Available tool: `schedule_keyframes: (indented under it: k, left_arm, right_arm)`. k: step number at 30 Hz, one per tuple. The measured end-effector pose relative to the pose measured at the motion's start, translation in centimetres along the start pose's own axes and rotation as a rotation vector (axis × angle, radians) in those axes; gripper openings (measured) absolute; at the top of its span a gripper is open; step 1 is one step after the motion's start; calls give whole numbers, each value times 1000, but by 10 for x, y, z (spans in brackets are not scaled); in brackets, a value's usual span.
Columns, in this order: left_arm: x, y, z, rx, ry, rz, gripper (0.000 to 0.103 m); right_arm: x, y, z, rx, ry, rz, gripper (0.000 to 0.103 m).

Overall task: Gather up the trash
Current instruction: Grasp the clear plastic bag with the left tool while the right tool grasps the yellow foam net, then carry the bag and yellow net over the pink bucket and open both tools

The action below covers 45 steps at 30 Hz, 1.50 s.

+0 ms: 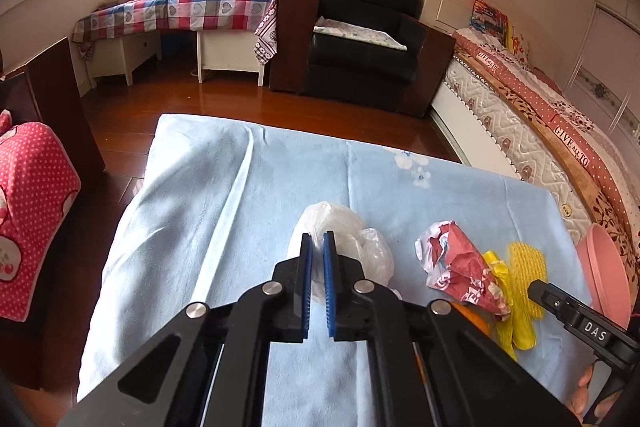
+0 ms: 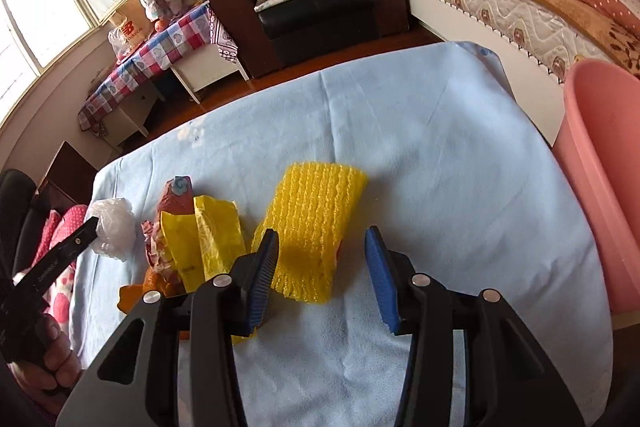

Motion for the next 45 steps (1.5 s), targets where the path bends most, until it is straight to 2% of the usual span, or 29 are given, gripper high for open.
schedule_keyframes:
  k: [2,3,4,6,7,14,23,32,45]
  left_arm:
    - [0,-1,-3,0,-3,0,4]
    - [0,-2,-6,1,-4,0,4]
    - [1,-3,-9,2,-6,-2,4]
    - [-1,-5,-13,4,-12,-3,4]
    - [0,-6,-18,3,-12,-2,4]
    - [-12,-7,-38,-27,-37,11,4]
    - [-44,-12,-70,-51,-93,16,4]
    - [-97,-19,-93,-53,-137,88,4]
    - [-189,-26,-108,-59,-199,187,5]
  right_arm:
    - [2,1,1,16,2,-19,43]
    - [2,1,0,16,13,-22,32]
    - [2,1,-1,14,18,-25,28]
    - [2,0,-5,12,25,-37,12]
    - [2,-1,-8,10,29,-46,10]
    - [-3,-2,-47,-55,13,-110,10]
    - [-19,-13,-89,-112,-1,-127,9]
    - [-39,-20,-120,-169,5,-105,10]
    - [-92,-27,-156,-210,-9,-47,9]
Point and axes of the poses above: each gripper's, at about its wrist camera, not at the fingertips, and z roughly the way its jaws point, x to its left, y to its top, the point moved 1 cm from there along z, roughly the way its jaws point, and after that the axes turned 2 degrees about z, right-handed, at the moved point
